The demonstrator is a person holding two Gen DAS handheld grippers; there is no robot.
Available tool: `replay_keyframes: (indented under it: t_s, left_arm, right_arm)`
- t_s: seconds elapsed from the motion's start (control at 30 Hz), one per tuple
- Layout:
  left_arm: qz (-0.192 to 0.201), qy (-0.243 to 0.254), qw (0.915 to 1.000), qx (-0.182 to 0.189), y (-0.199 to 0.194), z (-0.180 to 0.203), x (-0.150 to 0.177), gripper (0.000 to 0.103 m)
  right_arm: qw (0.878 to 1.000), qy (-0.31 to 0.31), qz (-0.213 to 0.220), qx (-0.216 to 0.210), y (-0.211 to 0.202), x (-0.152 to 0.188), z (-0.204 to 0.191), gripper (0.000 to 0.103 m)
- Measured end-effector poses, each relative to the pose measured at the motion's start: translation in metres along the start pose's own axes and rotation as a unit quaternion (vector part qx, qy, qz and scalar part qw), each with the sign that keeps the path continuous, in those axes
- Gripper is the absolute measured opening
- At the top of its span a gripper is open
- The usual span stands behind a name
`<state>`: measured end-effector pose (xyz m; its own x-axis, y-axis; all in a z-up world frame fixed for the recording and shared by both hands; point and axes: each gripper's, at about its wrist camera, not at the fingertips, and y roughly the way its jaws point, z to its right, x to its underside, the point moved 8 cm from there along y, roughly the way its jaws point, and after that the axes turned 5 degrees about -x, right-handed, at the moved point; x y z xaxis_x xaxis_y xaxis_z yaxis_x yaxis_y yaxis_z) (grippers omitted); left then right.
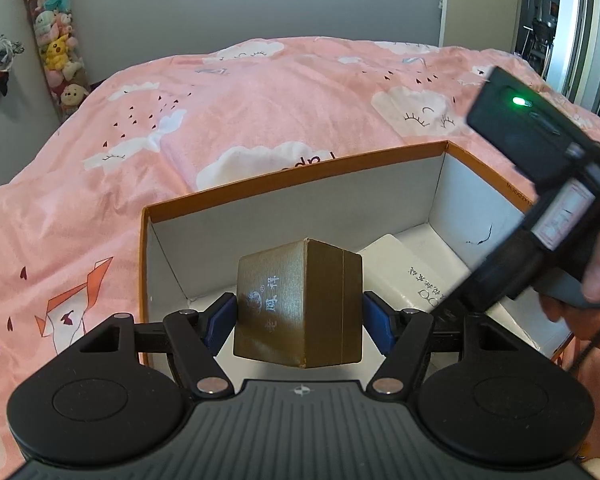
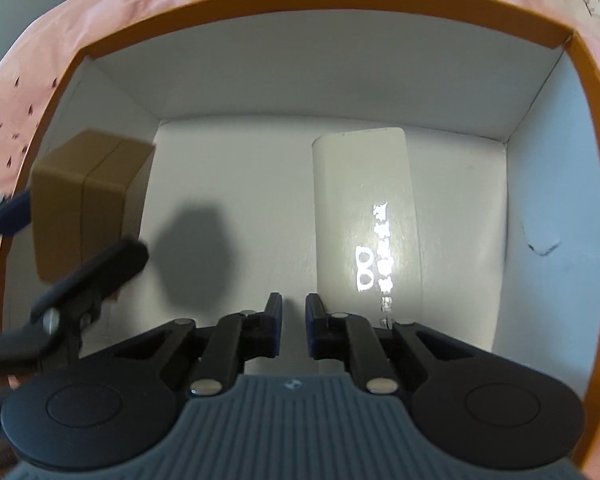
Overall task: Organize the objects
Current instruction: 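Lower the gold box with the left tool onto the orange box floor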
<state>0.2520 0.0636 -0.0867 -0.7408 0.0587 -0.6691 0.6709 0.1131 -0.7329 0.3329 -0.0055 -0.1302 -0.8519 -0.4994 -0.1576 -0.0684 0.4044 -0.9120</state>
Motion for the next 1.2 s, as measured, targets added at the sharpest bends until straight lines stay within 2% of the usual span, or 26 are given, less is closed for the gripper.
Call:
replay_keyframes:
  t_s: [0.17,0.37,0.43,0.5,0.6,0.73,0.8,0.93,1.07,1.2]
  left_arm:
    - [-0.007,0.007,0.9999,0.001,0.004,0.003,0.002,0.078]
    - [-0.008,0.023,0.9997,0.007,0.004,0.010,0.001,0.078]
    - [-0.011,0.025,0.9995,0.016,0.004,0.013,0.000,0.078]
    - [-0.017,0.024,0.9992,0.028,0.004,0.016,-0.002,0.078]
    - [-0.032,0.027,0.9983,0.041,0.005,0.018,-0.002,0.078]
    - [-0.053,0.037,0.9966,0.052,0.008,0.023,-0.001,0.078]
    - [-0.064,0.041,0.9951,0.062,0.009,0.027,-0.001,0.078]
    - [-0.096,0.046,0.9904,0.088,0.013,0.038,0.001,0.078]
    - [-0.134,0.047,0.9850,0.098,0.023,0.049,0.004,0.078]
    - [-0.171,0.045,0.9774,0.116,0.032,0.057,0.007,0.078]
  right_arm:
    - [0.999,-0.002,0.027,0.040,-0.001,-0.015,0.005,0.008]
    - [0.995,0.050,0.060,0.063,-0.011,-0.034,0.035,0.006]
    - [0.992,0.061,0.077,0.075,-0.014,-0.038,0.042,0.005]
    - [0.990,0.056,0.094,0.088,-0.018,-0.040,0.045,0.000]
    - [0.988,0.052,0.114,0.096,-0.023,-0.041,0.048,0.000]
    - [0.987,0.024,0.114,0.107,-0.024,-0.044,0.044,0.000]
    - [0.987,0.002,0.111,0.112,-0.039,-0.031,0.046,0.004]
    - [0.988,-0.028,0.122,0.094,-0.069,-0.017,0.044,0.007]
    - [0.991,-0.081,0.062,0.082,-0.078,0.002,0.038,0.008]
    - [0.985,-0.115,0.056,0.114,-0.084,0.011,0.038,0.008]
